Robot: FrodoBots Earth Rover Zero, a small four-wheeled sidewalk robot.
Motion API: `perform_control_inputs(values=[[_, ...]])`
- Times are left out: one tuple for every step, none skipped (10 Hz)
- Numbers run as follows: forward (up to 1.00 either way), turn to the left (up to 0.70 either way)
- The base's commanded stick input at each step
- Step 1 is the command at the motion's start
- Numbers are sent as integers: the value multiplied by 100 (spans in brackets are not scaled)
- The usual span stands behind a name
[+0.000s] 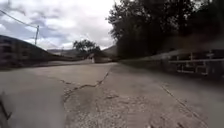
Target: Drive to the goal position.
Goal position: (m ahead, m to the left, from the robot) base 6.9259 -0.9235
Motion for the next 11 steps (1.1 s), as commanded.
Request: perform_control_inputs(values=[[70, 0], [70, 0], [70, 0], [70, 0], [70, 0], [70, 0], [70, 0], [70, 0], [70, 0], [70, 0], [70, 0]])
